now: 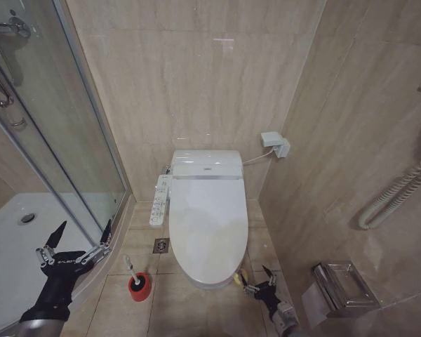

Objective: Open the toilet lid, clean the toilet bowl with a toilet brush, close the toilet lid, and flush.

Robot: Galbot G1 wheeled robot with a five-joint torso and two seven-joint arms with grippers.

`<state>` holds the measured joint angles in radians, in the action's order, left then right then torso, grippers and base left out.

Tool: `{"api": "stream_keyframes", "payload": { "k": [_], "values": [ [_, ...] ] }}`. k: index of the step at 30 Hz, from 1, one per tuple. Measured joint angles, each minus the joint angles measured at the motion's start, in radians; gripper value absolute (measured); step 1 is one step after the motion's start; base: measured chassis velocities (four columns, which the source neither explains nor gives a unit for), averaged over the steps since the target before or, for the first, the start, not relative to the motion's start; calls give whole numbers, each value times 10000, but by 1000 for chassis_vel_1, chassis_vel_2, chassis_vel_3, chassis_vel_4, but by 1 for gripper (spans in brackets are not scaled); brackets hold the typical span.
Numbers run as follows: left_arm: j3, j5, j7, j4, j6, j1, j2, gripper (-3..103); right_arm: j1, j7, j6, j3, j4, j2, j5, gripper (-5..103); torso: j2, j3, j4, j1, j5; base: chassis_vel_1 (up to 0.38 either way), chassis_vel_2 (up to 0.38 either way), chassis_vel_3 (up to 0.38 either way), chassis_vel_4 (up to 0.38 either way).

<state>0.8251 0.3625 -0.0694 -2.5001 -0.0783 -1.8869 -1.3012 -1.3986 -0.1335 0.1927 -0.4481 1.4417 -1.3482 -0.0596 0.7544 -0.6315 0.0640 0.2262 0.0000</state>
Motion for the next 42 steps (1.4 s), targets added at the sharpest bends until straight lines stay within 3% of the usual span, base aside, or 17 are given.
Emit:
{"api": "stream_keyframes", "payload": {
  "k": [4, 5, 12, 13, 21, 22, 29, 30, 42],
  "values": [
    [0, 0, 0, 0, 0, 0, 0, 100, 66, -86, 12, 35, -64, 2, 4, 100, 0, 0, 0, 0, 0, 0, 0, 0, 0],
    [0, 0, 0, 0, 0, 0, 0, 100, 83, -125, 23, 40, -96, 2, 5, 91, 0, 0, 0, 0, 0, 0, 0, 0, 0],
    [0, 0, 0, 0, 0, 0, 0, 100, 139, -330, 106, 76, -181, 48, 5, 91, 0, 0, 0, 0, -1, 0, 0, 0, 0],
    [0, 0, 0, 0, 0, 0, 0, 100, 139, -334, 113, 76, -179, 64, 5, 65, 0, 0, 0, 0, 0, 0, 0, 0, 0],
    [0, 0, 0, 0, 0, 0, 0, 100, 105, -310, 126, 72, -33, 101, -61, 65, 0, 0, 0, 0, 0, 0, 0, 0, 0],
    [0, 0, 0, 0, 0, 0, 0, 100, 94, -308, 125, 70, 2, 116, -85, 32, 0, 0, 0, 0, 0, 0, 0, 0, 0],
    [0, 0, 0, 0, 0, 0, 0, 100, 39, -345, 133, 17, 227, 209, -162, 32, 0, 0, 0, 0, 1, 0, 0, 0, 0],
    [0, 0, 0, 0, 0, 0, 0, 100, 0, -364, 133, 1, 354, 250, -191, 5, 0, 0, 0, 0, 0, 0, 0, 0, 0],
    [0, 0, 0, 0, 0, 0, 0, 100, -511, -391, 20, -389, 1815, 749, -812, 1, 0, 0, -5, 0, 5, 0, 0, 0, 0]
  ]
}}
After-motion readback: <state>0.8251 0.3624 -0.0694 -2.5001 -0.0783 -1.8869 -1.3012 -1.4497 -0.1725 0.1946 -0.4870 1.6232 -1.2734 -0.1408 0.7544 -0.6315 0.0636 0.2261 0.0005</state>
